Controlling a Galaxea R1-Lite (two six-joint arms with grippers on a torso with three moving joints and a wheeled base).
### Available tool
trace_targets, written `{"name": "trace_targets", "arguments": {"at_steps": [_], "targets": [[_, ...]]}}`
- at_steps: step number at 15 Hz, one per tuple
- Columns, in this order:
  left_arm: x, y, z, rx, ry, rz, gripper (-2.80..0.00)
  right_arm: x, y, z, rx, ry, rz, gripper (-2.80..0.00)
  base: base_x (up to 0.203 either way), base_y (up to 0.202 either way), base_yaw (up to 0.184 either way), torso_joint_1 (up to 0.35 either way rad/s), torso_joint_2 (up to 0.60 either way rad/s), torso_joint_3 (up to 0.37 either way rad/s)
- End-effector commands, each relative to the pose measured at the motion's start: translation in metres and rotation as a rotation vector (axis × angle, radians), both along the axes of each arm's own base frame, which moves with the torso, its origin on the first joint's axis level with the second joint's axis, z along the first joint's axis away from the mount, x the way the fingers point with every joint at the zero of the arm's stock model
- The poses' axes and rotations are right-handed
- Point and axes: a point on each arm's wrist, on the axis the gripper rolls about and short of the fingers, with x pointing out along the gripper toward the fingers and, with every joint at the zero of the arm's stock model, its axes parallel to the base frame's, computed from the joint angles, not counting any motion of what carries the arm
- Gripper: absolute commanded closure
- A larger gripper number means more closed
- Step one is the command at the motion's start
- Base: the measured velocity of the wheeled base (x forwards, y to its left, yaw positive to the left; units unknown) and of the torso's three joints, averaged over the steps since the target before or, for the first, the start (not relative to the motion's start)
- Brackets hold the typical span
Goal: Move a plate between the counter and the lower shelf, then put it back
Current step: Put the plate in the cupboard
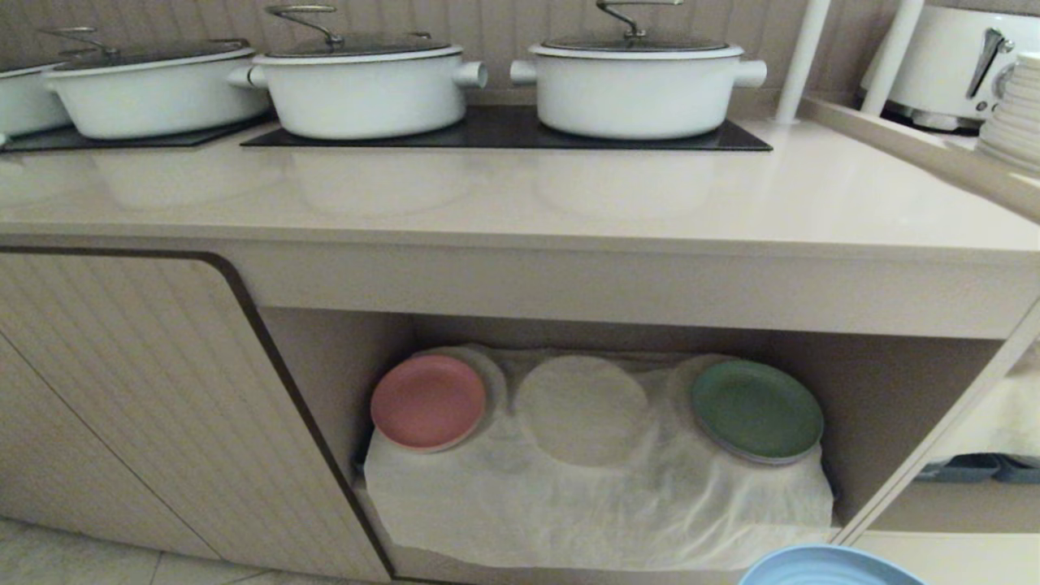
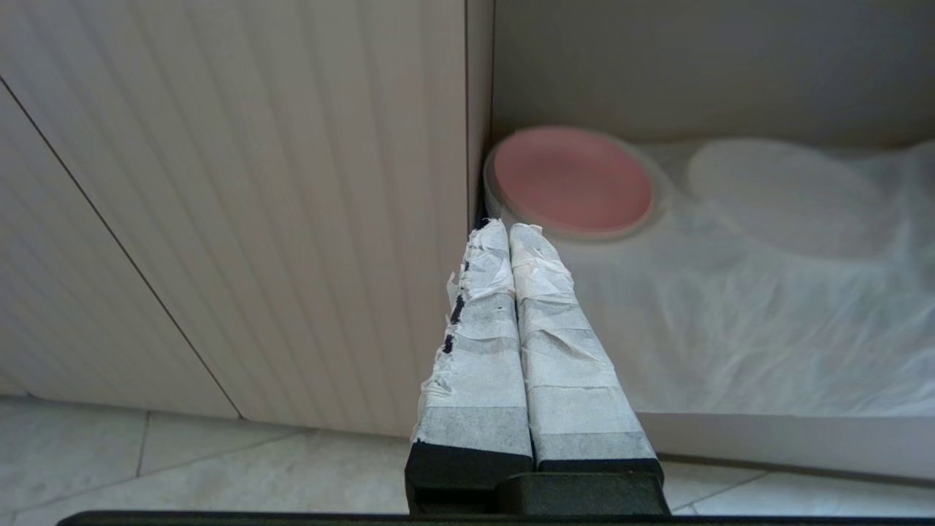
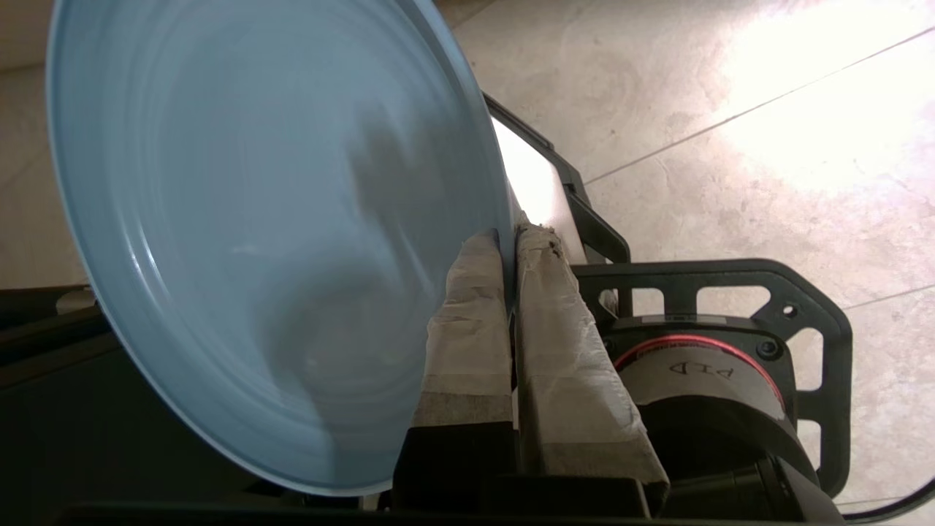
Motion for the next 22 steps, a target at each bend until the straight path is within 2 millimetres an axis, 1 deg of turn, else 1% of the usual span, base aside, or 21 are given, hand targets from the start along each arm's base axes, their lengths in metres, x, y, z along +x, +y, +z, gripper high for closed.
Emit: {"name": "trace_targets", "arguments": {"at_steps": [1,10,14,22], "targets": [[0.0,0.0,0.0,0.0,0.0,0.0,0.0,-0.0004,-0.0001,-0.0002,0.001,0.004,-0.002,0.0,0.0,0.0,0.0,-0.178,0.48,0.285],[0.0,0.0,0.0,0.0,0.0,0.0,0.0,-0.0009,-0.0002,-0.0003,0.0,0.005,-0.001,0.0,0.0,0.0,0.0,-0.14,0.44,0.299],[0.0,0.0,0.0,0.0,0.0,0.0,0.0,-0.001,-0.0003,0.0002,0.001,0.003,-0.001,0.0,0.0,0.0,0.0,-0.022,0.1,0.072],[0.0,0.0,0.0,0.0,0.0,0.0,0.0,-0.0071,-0.0021,-0.0012,0.008,-0.013,0.001,0.0,0.0,0.0,0.0,0.0,0.0,0.0]]}}
